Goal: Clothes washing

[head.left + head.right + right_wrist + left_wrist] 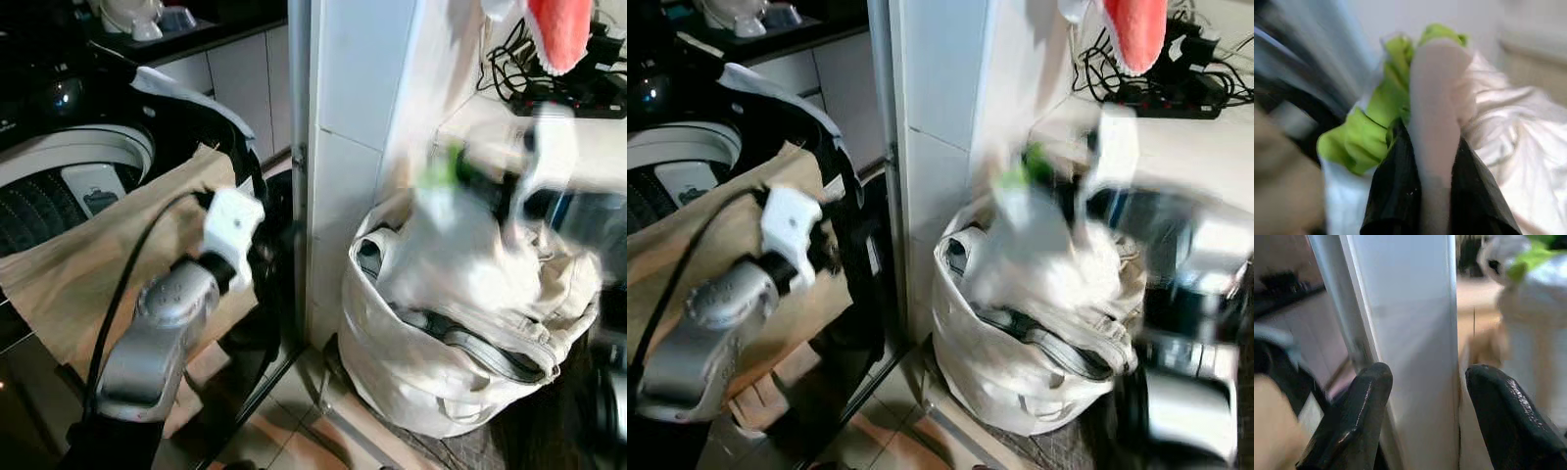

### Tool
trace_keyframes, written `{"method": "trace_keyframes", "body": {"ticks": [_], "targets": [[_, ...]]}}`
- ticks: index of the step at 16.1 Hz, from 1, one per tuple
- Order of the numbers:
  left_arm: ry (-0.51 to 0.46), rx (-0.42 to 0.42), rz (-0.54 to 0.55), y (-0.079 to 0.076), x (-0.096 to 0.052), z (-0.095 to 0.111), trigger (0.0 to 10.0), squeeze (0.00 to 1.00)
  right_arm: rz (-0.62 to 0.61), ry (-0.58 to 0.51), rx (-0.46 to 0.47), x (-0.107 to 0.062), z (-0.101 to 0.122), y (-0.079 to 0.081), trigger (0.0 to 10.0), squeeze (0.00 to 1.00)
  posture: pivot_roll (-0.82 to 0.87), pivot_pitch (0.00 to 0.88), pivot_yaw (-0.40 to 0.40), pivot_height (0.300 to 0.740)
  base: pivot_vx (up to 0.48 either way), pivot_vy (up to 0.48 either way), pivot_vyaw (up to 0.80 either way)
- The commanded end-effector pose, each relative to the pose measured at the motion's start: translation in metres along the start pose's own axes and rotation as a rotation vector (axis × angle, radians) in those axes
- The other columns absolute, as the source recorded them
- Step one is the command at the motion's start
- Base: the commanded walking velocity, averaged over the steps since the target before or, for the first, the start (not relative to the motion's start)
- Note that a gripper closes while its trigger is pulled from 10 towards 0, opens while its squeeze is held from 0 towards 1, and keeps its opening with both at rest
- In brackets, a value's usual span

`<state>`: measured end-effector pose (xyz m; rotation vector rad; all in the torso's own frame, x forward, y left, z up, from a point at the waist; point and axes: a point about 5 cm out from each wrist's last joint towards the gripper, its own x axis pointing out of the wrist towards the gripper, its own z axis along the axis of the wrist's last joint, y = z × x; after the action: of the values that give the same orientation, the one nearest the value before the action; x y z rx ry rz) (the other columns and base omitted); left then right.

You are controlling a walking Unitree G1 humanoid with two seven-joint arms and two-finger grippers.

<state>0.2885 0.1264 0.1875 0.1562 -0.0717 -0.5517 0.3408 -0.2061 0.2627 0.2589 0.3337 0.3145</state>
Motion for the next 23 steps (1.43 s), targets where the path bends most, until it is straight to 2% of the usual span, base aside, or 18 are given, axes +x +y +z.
{"method": "trace_keyframes", "body": {"ticks": [1,2,3,4,7,8,10,11,12,14,15,16,19,20,21,22,23], "targets": [[-0.057,0.003,0.01,0.004,0.004,0.011,10.0,0.0,0.097,-0.077,-0.012,-0.007,0.02,0.018,0.0,0.0,-0.01,0.0,0.011,0.74,0.0,0.0,0.0],[-0.103,0.004,-0.014,0.004,0.01,0.022,10.0,0.3,0.215,-0.125,0.011,-0.01,0.036,0.038,0.0,0.0,-0.01,0.0,0.018,0.74,0.0,0.0,0.0],[-0.166,-0.013,-0.053,0.002,0.017,0.037,10.0,1.0,0.311,-0.152,0.011,-0.014,0.048,0.055,0.0,0.0,-0.02,0.0,0.021,0.74,0.0,0.0,0.0],[-0.267,-0.024,-0.097,0.0,0.031,0.065,10.0,1.0,0.458,-0.147,-0.01,-0.017,0.063,0.083,0.0,0.0,-0.03,0.0,0.029,0.74,0.0,0.0,0.0],[-0.361,-0.078,-0.094,0.001,0.047,0.09,10.0,1.0,0.573,-0.11,-0.023,-0.015,0.069,0.104,0.0,0.0,-0.04,0.0,0.025,0.74,0.0,0.0,0.0],[-0.373,-0.081,-0.098,0.0,0.048,0.092,10.0,1.0,0.578,-0.106,-0.025,-0.014,0.07,0.106,0.0,0.0,-0.04,0.0,0.02,0.74,0.0,0.0,0.0],[-0.42,-0.231,-0.147,-0.007,0.051,0.097,10.0,1.0,0.633,-0.06,-0.036,-0.013,0.064,0.117,0.0,0.0,-0.03,0.0,-0.009,0.74,0.0,0.0,0.0],[-0.434,-0.27,-0.177,-0.011,0.051,0.098,10.0,1.0,0.646,-0.044,-0.03,-0.012,0.062,0.119,0.0,0.0,-0.03,0.0,-0.015,0.74,0.0,0.0,0.0],[-0.432,-0.28,-0.201,-0.014,0.051,0.097,10.0,1.0,0.659,-0.036,-0.02,-0.012,0.061,0.121,0.0,0.0,-0.03,0.0,-0.015,0.74,0.0,0.0,0.0],[-0.369,-0.184,-0.213,-0.021,0.055,0.084,10.0,1.0,0.74,-0.016,0.015,-0.014,0.06,0.13,0.0,0.0,-0.04,0.0,-0.012,0.74,0.0,0.0,0.0],[-0.358,-0.178,-0.22,-0.022,0.056,0.082,10.0,0.38,0.757,-0.017,0.026,-0.015,0.061,0.131,0.0,0.0,-0.04,0.0,-0.009,0.74,0.0,0.0,0.0],[-0.338,-0.2,-0.265,-0.026,0.056,0.078,10.0,0.0,0.783,-0.019,0.045,-0.017,0.062,0.133,0.0,0.0,-0.04,0.0,-0.004,0.74,0.0,0.0,0.0],[-0.373,-0.363,-0.47,-0.045,0.048,0.08,10.0,0.0,0.814,-0.023,0.061,-0.022,0.065,0.135,0.0,0.0,-0.04,0.0,0.005,0.74,0.0,0.0,0.0],[-0.38,-0.391,-0.515,-0.05,0.046,0.081,10.0,0.0,0.819,-0.021,0.061,-0.023,0.064,0.135,0.0,0.0,-0.05,0.0,0.008,0.74,0.0,0.0,0.0],[-0.373,-0.385,-0.535,-0.053,0.046,0.081,10.0,0.0,0.819,-0.018,0.061,-0.023,0.064,0.135,0.0,0.0,-0.05,0.0,0.009,0.74,0.0,0.0,0.0],[-0.367,-0.374,-0.511,-0.052,0.048,0.079,10.0,0.0,0.82,-0.018,0.062,-0.024,0.064,0.135,0.0,0.0,-0.05,0.0,0.012,0.74,0.0,0.0,0.0],[-0.36,-0.377,-0.477,-0.048,0.051,0.078,5.7,0.0,0.817,-0.016,0.064,-0.025,0.064,0.136,0.0,0.0,-0.05,0.0,0.014,0.74,0.0,0.0,0.0]]}}
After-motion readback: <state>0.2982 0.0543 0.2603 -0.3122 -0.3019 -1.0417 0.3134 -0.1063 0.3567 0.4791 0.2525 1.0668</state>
